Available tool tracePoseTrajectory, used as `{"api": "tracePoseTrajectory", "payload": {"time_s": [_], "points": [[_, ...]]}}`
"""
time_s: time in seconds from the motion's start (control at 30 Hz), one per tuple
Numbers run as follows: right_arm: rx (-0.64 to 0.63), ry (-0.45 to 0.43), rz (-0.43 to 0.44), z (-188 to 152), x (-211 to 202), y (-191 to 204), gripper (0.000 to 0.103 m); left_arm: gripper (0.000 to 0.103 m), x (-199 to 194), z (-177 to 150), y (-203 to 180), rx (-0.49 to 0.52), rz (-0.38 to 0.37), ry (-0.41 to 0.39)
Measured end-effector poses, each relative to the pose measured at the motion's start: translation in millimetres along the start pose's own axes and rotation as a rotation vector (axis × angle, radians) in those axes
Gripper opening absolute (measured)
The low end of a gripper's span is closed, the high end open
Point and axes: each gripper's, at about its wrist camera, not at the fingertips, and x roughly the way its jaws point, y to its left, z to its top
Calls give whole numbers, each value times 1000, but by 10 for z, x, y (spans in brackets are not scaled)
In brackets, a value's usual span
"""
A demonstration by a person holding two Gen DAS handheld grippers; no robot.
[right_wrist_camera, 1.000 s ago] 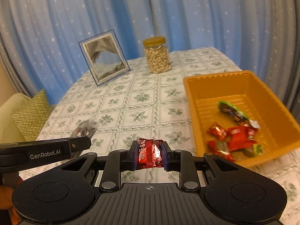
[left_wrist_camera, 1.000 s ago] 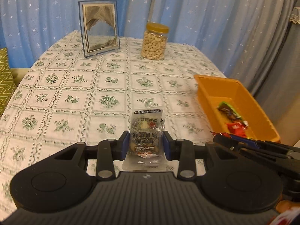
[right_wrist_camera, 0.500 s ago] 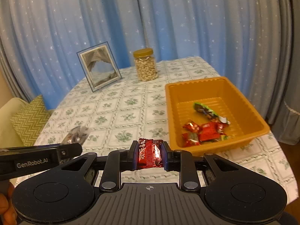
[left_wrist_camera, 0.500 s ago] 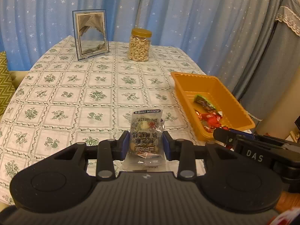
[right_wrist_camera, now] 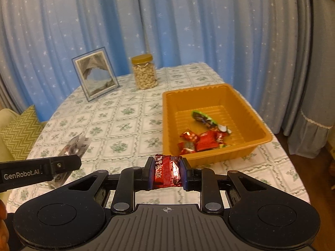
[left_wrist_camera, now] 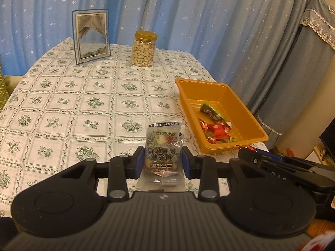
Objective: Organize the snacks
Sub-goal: 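Carry the clear packet and red candy over the orange tray with both grippers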
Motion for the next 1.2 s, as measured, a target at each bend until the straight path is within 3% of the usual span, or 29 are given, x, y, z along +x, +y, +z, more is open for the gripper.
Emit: {"api": "tracePoseTrajectory", "payload": {"time_s": [1.2], "points": [[101, -59, -96, 197, -168, -670, 26, 33, 294, 160, -699, 90, -103, 16]]}}
